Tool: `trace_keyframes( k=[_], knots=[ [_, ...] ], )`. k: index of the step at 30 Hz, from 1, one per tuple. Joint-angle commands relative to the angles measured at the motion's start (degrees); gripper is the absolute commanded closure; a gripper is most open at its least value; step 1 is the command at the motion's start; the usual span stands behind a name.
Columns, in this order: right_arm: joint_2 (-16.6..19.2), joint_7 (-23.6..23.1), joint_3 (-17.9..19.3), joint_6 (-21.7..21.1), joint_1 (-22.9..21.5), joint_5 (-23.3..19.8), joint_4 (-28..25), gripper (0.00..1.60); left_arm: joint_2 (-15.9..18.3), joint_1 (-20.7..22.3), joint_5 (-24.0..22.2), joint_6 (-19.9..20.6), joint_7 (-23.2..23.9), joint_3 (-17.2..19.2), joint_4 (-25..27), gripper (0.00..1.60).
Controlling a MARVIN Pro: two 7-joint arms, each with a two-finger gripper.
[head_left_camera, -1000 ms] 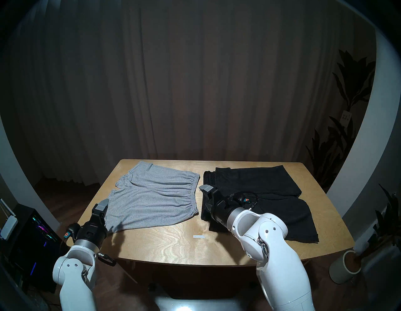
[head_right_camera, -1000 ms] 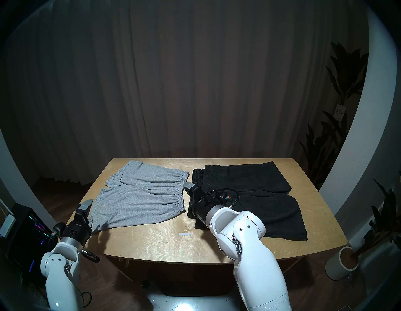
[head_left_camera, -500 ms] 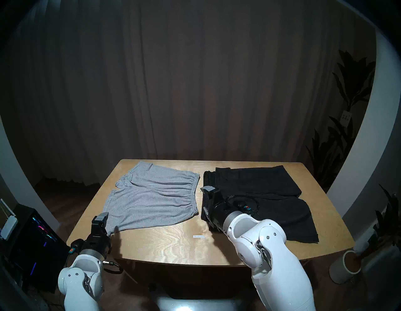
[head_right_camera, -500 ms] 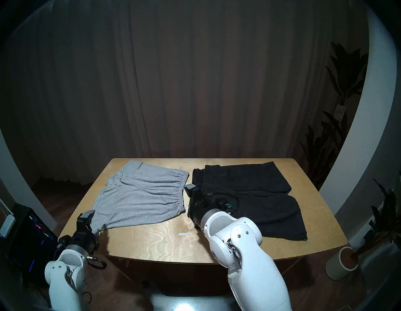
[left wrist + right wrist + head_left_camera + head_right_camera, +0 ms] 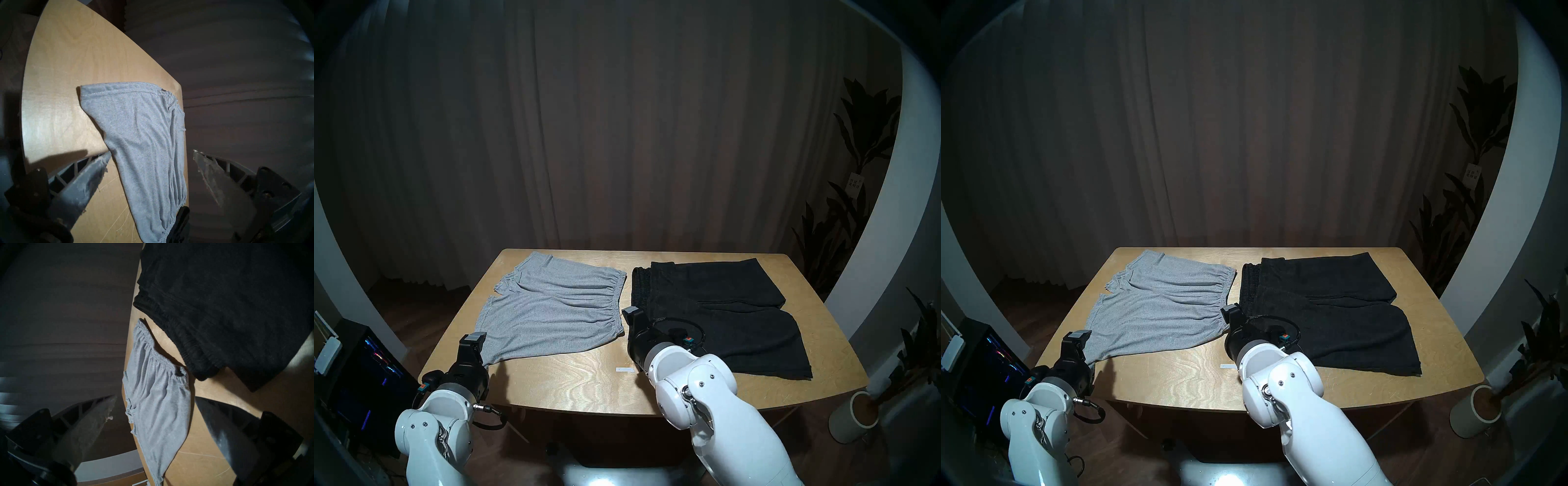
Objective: Fold pants twice and stack them
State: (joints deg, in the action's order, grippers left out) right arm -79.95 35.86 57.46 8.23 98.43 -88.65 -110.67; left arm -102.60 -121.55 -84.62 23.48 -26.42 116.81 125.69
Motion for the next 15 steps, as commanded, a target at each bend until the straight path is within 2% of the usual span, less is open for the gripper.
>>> trace_keyframes(
  k=[1,5,9,15],
  knots=[
    [2.4,-4.6,-4.8,6.2,-3.3,1.7,1.0,0.0,0.7,0.6,-1.4,1.4,-2.5,0.0,1.9,0.0],
    [3.0,-4.1,-7.4,10.2,-5.1,2.3,2.4,0.0,0.9,1.2,-2.0,1.8,-4.9,0.3,1.9,0.0],
    [2.8,-0.5,-9.5,15.0,-7.3,-0.4,3.9,0.0,1.6,2.9,-1.5,1.6,-8.8,0.1,1.6,0.0],
    [0.1,4.8,-9.9,19.3,-10.1,-3.8,5.3,0.0,2.0,4.7,-2.1,0.4,-13.1,0.3,1.4,0.0]
  ],
)
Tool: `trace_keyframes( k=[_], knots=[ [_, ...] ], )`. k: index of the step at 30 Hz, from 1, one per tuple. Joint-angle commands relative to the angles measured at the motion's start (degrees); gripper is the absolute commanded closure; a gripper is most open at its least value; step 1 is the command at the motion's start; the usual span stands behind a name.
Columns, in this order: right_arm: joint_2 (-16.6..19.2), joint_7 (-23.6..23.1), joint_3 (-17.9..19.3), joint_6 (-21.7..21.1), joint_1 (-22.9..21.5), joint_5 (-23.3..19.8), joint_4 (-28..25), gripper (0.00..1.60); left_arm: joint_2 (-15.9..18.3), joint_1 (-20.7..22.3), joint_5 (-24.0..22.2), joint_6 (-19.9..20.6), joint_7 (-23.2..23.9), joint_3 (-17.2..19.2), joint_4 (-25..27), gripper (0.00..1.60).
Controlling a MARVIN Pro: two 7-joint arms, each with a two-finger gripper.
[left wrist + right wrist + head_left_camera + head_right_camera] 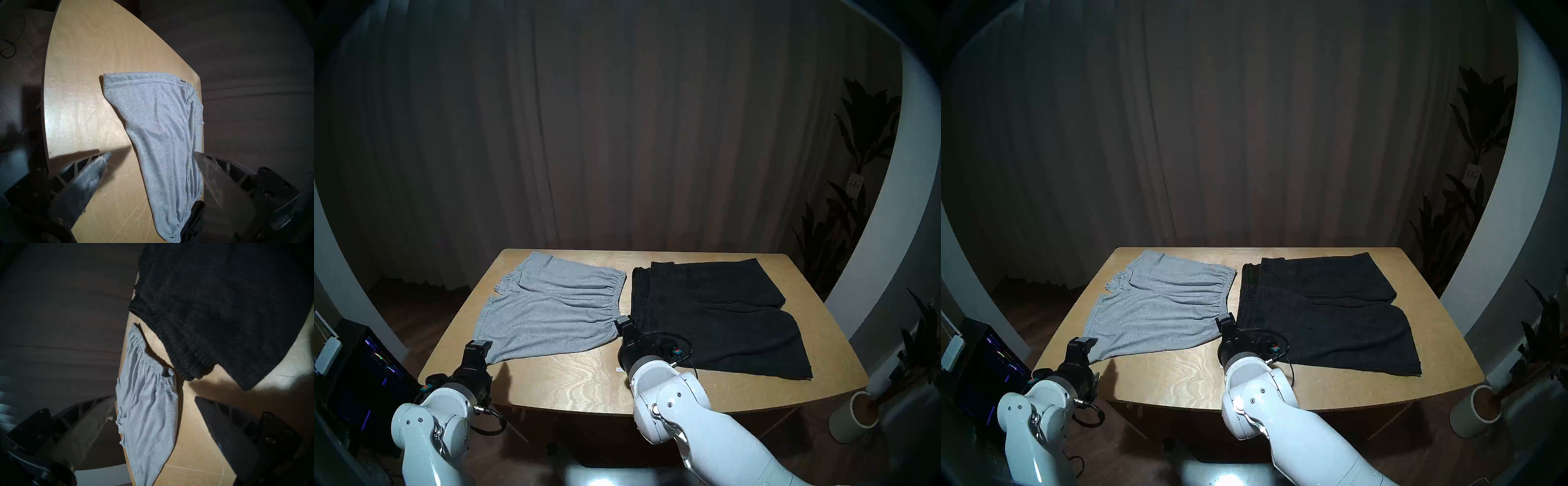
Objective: Fold pants twice and stack them
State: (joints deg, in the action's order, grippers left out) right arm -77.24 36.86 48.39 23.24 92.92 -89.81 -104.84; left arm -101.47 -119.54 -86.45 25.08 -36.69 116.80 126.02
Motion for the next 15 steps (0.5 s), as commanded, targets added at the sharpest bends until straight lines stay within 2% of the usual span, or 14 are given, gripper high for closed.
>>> trace_keyframes(
  k=[1,9,15],
  knots=[
    [-3.0,5.3,-0.8,4.9,-5.1,-3.3,-0.6,0.0,1.0,3.0,-0.5,-1.4,-3.5,0.4,0.9,0.0],
    [-3.8,10.6,-2.7,7.0,-7.8,-4.0,-0.4,0.0,2.2,5.6,-1.7,-2.5,-8.5,0.2,-0.6,0.0],
    [-3.8,10.0,-4.2,8.2,-8.8,-3.6,2.3,0.0,3.2,7.7,-2.6,-2.2,-9.6,0.1,-3.5,0.0]
  ],
)
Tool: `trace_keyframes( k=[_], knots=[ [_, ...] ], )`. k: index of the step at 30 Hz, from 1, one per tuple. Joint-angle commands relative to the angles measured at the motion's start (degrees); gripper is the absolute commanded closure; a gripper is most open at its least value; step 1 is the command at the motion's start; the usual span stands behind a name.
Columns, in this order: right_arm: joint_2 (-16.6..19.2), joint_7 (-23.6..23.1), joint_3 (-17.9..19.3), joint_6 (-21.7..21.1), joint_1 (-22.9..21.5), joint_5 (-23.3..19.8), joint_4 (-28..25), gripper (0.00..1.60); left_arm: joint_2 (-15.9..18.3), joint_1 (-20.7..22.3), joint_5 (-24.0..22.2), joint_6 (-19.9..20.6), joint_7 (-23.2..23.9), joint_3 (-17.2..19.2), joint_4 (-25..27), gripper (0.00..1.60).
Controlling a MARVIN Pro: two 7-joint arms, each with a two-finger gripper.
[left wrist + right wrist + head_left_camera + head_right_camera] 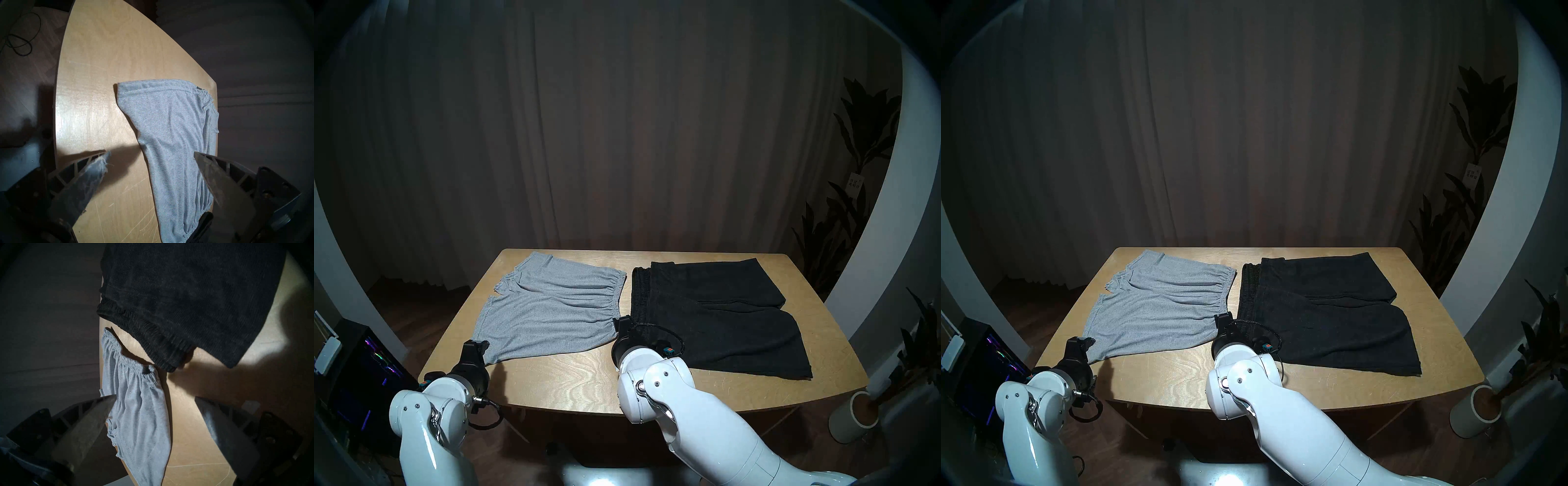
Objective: Fold pants twice and stack them
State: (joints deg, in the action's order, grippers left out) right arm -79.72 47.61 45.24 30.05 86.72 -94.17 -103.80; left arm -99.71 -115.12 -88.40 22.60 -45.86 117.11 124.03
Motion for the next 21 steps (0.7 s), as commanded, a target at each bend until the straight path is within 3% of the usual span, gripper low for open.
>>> trace_keyframes(
  k=[1,12,21],
  knots=[
    [-1.3,-0.9,-1.3,1.5,-2.7,1.1,1.7,0.0,1.7,3.6,-0.7,0.4,-0.4,-0.3,-2.0,0.0],
    [-1.1,-6.3,-3.8,2.3,-3.9,0.6,6.4,0.0,4.1,5.9,-1.5,1.4,-0.8,-0.3,-5.9,0.0],
    [-2.5,-5.9,-4.2,1.9,-5.3,-0.1,9.2,0.0,4.9,6.1,-0.2,1.4,-1.2,-0.9,-6.4,0.0]
  ],
)
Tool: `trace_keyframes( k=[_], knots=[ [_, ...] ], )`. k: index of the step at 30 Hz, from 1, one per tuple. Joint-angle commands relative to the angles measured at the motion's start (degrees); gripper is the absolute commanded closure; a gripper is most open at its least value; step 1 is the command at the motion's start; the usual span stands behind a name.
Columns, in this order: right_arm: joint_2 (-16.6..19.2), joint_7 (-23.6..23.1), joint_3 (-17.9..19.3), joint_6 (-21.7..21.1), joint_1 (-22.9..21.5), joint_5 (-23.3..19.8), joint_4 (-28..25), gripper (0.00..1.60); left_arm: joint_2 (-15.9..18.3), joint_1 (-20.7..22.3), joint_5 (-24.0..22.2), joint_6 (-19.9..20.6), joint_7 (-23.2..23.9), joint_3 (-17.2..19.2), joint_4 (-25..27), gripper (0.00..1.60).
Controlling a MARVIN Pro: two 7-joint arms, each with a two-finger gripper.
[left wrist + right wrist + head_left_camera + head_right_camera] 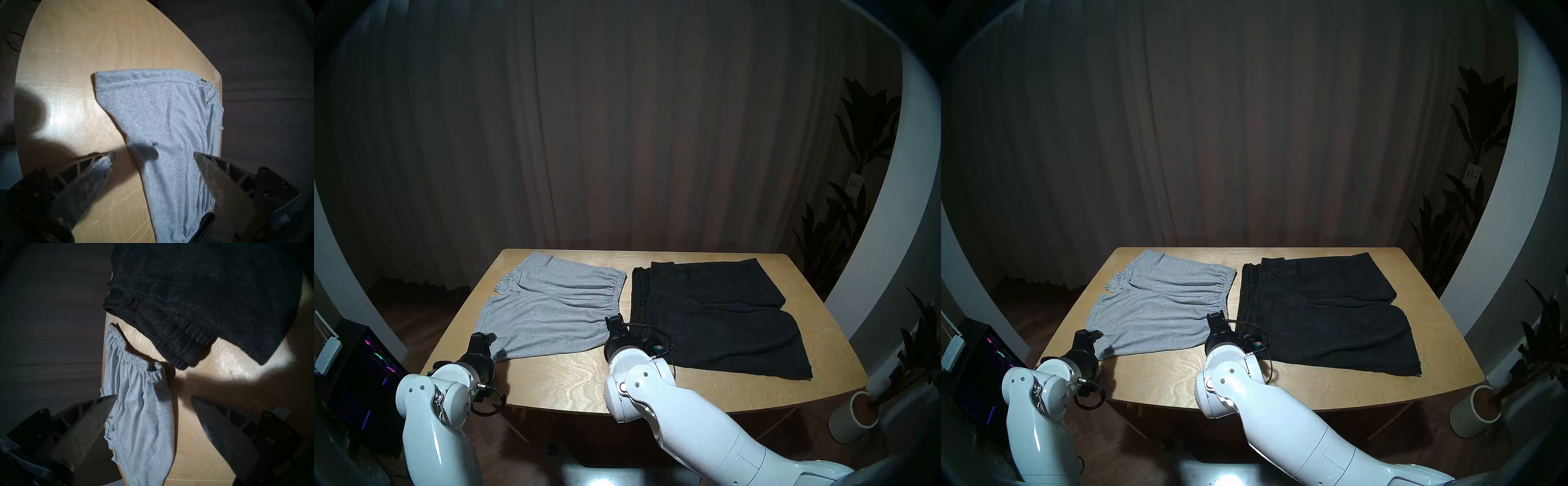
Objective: Fold pants twice and stack them
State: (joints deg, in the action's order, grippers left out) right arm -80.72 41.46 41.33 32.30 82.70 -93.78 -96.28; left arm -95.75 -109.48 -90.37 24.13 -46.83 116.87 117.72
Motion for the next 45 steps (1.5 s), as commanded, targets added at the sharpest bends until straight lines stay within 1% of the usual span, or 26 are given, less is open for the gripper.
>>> trace_keyframes(
  k=[1,5,14,27,32,34,38,39,41,45],
  knots=[
    [-1.6,0.3,-0.3,-0.4,-1.4,-0.6,2.1,0.0,0.7,0.5,1.7,-0.3,-0.1,-0.7,-0.2,0.0],
    [-1.7,-0.2,-0.6,-0.9,-1.9,-0.9,2.9,0.0,0.7,0.7,2.2,-0.6,0.0,-0.8,-1.0,0.0],
    [-2.2,-0.6,-1.0,-0.7,-2.7,-1.1,4.5,0.0,1.4,2.6,2.9,-0.9,0.2,-1.8,-3.7,0.0],
    [-3.4,-1.6,-1.0,-0.7,-4.1,-2.2,8.0,0.0,2.2,3.2,5.2,-2.5,-0.5,-2.5,-6.1,0.0],
    [-3.7,-1.9,-1.0,-0.6,-4.4,-2.5,9.0,0.04,2.7,3.3,6.1,-3.0,-0.4,-2.6,-7.2,0.0],
    [-3.8,-1.9,-1.0,-0.5,-4.5,-2.6,9.3,0.09,3.2,3.0,6.7,-3.1,-0.6,-2.8,-7.7,0.0],
    [-3.8,-1.8,-1.0,-0.5,-4.6,-2.6,9.4,0.11,3.0,2.1,6.6,-3.2,-0.7,-2.5,-7.2,0.0],
    [-3.8,-1.8,-1.0,-0.6,-4.6,-2.6,9.5,0.11,2.5,1.2,6.3,-3.5,-1.2,-2.2,-5.9,0.0],
    [-3.8,-1.8,-1.0,-0.6,-4.6,-2.7,9.5,0.04,1.8,0.1,5.9,-3.8,-1.0,-1.9,-4.4,0.0],
    [-3.7,-1.8,-1.0,-0.8,-4.6,-2.8,9.5,0.0,0.8,-1.2,5.9,-4.2,-1.1,-1.8,-2.5,0.0]
  ],
)
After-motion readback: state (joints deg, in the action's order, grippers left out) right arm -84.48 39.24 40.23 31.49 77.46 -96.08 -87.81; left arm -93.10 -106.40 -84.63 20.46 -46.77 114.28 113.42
